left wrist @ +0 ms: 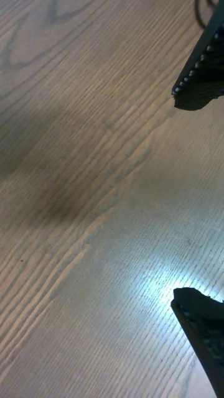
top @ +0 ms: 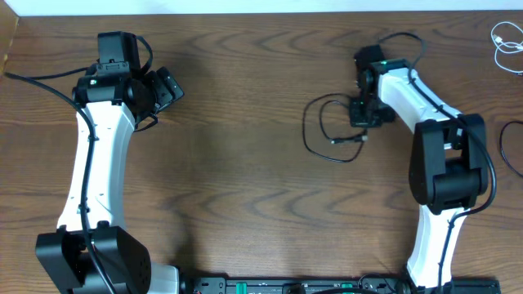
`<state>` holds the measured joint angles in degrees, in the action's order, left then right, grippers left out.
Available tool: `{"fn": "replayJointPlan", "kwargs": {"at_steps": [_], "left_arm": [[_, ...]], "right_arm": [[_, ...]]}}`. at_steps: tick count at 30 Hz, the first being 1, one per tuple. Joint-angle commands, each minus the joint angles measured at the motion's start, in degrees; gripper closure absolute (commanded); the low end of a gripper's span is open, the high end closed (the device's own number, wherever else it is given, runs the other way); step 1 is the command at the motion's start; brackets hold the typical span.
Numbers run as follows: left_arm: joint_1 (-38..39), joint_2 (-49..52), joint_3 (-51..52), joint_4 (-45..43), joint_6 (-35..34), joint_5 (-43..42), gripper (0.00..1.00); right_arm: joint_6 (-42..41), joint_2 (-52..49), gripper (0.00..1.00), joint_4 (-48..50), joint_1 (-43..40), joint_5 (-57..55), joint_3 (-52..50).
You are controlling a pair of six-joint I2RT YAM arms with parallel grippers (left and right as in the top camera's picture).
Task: Untangle cables
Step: 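Grasp the last black cable loop with the right gripper and carry it far right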
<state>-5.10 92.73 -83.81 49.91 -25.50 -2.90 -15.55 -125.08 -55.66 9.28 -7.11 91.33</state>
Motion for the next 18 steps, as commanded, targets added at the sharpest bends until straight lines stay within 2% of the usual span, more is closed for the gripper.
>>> {"fn": "replayJointPlan", "kwargs": {"at_steps": [1,12,18], "left_arm": [[-0.2,-0.9,0.2,0.2,-0.1,-0.1,0.04],[-0.2,-0.9,0.2,0.2,-0.1,-0.1,0.04],[-0.2,-0.9,0.2,0.2,-0.1,-0.1,0.04]], "right_arm": [[-9.4,-2.0,0.99,-2.5,-5.6,-5.4,-2.3],[-9.5,-2.0,0.99,-5.4,-26.3,-5.4,-2.6],[-8.6,-2.0,0.99,0.2,-35.8,-7.3,-2.6]]}}
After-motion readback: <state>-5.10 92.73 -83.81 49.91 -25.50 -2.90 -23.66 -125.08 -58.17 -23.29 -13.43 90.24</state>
